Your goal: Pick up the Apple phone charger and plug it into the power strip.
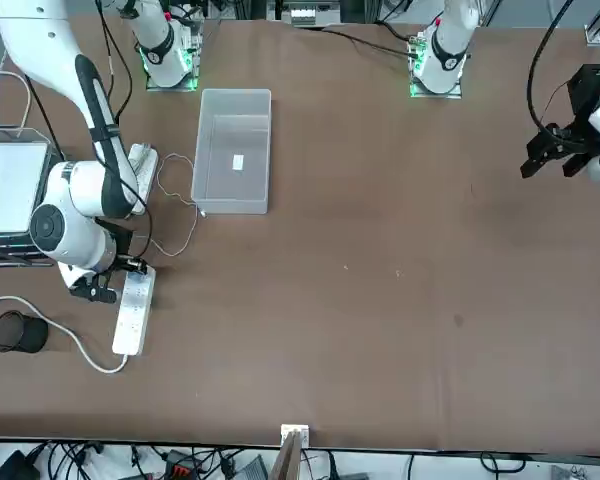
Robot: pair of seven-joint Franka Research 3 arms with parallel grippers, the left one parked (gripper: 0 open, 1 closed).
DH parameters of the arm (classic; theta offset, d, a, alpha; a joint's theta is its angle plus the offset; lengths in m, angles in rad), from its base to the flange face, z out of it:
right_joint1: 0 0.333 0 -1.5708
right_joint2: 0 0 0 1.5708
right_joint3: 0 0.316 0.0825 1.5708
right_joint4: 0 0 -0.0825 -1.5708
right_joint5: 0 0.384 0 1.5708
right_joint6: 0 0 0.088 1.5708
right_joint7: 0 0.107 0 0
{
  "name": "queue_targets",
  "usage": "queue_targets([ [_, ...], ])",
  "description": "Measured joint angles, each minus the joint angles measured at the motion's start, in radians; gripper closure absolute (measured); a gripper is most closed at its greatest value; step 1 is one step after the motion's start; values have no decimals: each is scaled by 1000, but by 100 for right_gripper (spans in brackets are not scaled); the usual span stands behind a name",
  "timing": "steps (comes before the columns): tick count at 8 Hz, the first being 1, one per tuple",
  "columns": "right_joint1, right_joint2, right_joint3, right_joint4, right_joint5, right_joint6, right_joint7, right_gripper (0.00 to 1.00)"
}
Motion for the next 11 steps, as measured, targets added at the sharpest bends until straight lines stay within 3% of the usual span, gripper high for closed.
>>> queue_targets([
  [11,1,0,1,0,2,0,0,63],
])
